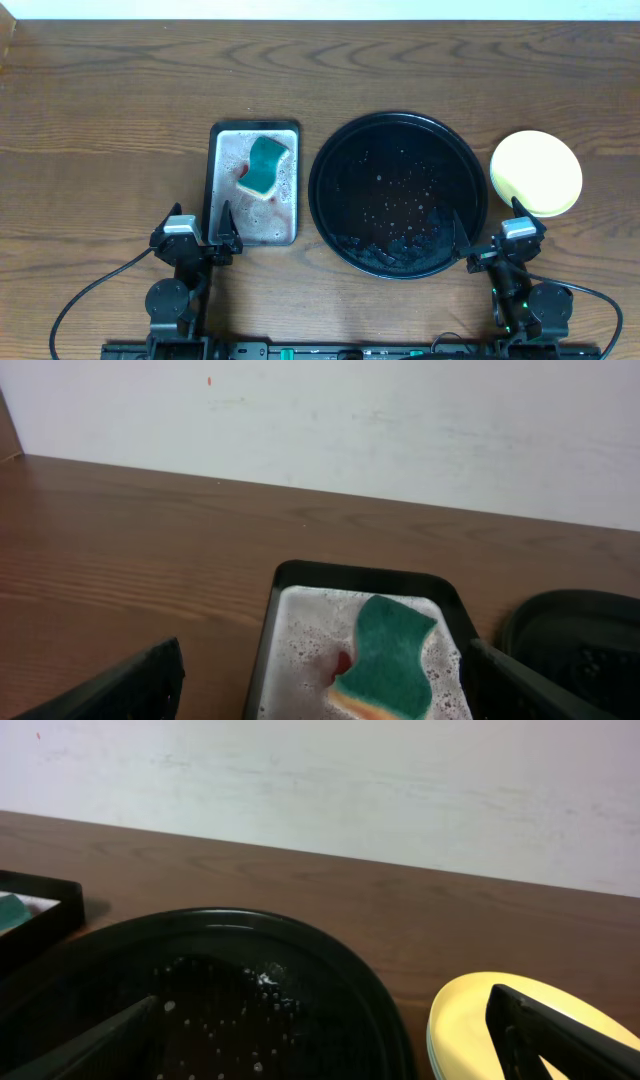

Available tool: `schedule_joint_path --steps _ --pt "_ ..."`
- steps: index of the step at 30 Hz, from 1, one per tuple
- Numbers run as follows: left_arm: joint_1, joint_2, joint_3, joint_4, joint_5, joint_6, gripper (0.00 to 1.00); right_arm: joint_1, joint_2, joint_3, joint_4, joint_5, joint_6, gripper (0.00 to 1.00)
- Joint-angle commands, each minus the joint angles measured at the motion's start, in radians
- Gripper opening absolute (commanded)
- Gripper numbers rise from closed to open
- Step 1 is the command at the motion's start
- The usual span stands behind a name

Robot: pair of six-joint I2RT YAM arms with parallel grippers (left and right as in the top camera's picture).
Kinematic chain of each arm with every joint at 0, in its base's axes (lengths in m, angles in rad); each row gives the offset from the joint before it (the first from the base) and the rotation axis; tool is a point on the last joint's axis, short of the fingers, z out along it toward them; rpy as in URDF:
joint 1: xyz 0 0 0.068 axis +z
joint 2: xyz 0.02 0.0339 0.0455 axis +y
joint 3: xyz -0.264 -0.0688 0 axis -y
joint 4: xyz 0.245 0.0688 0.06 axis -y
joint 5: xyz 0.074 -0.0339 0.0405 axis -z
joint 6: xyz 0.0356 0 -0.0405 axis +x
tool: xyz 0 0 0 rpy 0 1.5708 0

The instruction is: Clean dirty plates on tray and stack at the side

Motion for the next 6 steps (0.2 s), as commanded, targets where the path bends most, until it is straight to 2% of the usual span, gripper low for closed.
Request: schedule_joint_path --steps 1,6 --pt "0.003 -0.006 -0.008 -0.045 0.014 0.018 0.88 0.016 0.0 0.0 -0.005 0.001 -0.003 0.99" --pt "0.003 -0.006 -0.008 -0.045 0.014 0.018 0.88 0.016 0.0 0.0 -0.005 0.001 -0.003 0.99"
